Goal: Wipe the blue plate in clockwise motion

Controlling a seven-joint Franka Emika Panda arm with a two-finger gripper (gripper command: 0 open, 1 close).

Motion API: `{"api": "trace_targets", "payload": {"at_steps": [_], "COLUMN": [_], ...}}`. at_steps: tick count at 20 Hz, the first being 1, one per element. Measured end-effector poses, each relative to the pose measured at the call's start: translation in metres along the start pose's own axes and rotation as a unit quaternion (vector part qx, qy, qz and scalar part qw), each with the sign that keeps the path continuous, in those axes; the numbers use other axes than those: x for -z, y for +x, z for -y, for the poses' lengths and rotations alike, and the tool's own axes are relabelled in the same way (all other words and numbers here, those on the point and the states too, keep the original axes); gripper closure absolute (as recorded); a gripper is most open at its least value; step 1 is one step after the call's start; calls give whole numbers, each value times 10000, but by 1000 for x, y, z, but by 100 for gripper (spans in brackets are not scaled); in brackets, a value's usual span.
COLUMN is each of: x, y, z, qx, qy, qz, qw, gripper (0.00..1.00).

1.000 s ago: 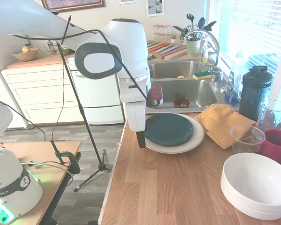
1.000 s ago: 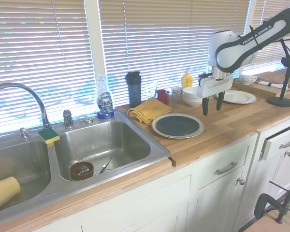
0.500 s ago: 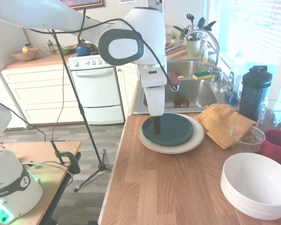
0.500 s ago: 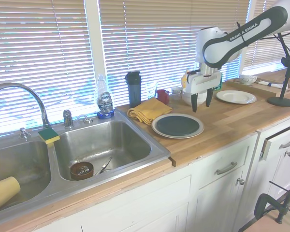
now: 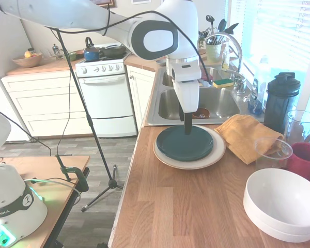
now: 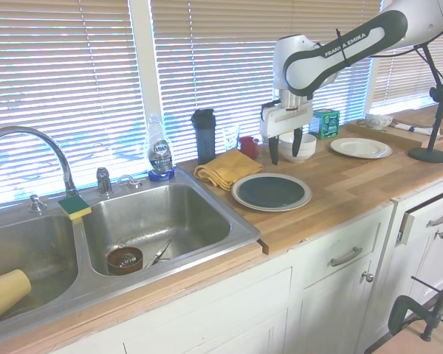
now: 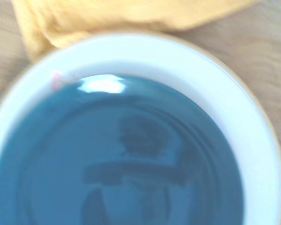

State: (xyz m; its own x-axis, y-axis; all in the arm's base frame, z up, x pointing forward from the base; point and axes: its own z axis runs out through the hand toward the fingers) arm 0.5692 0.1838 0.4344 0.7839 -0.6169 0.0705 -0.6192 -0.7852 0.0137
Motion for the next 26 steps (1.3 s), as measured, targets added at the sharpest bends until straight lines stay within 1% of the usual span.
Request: {"api": "trace_targets", "payload": {"at_steps": [7, 11, 20, 26], "x": [6, 7, -13, -29], "y": [-6, -3, 1, 7], "z": [57, 85, 140, 161], "qx": [176, 257, 457, 523], "qy": [-4, -50, -212, -255], "qz": [-37, -59, -196, -176], "qw": [9998, 9996, 9985, 9981], "gripper": [0, 0, 0, 0]}}
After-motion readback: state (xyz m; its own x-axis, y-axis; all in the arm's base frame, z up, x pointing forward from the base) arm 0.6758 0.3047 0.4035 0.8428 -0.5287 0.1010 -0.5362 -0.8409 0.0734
